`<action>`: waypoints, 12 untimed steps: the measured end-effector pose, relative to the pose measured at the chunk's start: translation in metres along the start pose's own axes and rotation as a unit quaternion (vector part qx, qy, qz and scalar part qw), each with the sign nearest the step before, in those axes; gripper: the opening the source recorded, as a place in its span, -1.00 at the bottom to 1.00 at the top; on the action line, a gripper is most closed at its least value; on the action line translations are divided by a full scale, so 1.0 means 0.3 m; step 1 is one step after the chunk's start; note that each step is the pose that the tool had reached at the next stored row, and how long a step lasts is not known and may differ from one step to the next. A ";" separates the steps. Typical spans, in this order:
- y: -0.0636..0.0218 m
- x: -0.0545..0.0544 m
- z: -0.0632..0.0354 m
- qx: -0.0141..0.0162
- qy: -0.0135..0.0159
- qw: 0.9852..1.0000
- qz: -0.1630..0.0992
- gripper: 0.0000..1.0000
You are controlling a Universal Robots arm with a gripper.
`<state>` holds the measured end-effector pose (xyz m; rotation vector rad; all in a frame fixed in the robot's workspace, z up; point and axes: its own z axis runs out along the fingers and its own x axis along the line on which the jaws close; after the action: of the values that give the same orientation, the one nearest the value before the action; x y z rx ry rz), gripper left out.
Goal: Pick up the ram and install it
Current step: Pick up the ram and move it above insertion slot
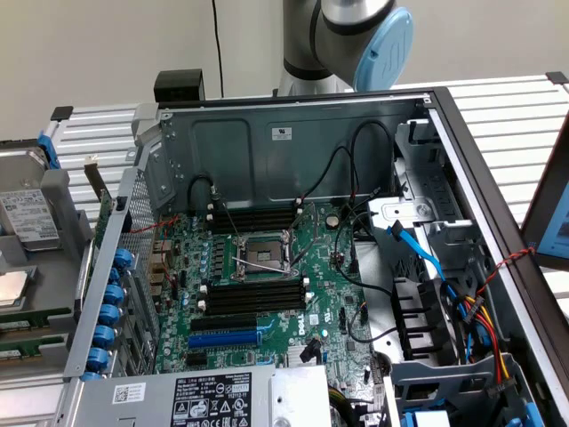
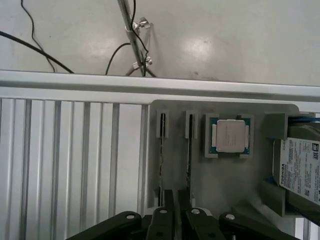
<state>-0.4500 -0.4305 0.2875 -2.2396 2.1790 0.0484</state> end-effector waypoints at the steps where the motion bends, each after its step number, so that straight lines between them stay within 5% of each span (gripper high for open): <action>1: -0.002 0.001 0.006 0.000 0.000 1.000 0.000 -0.64; 12: -0.009 0.003 0.073 0.000 -0.003 1.000 0.000 -0.64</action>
<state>-0.4474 -0.4306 0.2655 -2.2368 2.1762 0.0539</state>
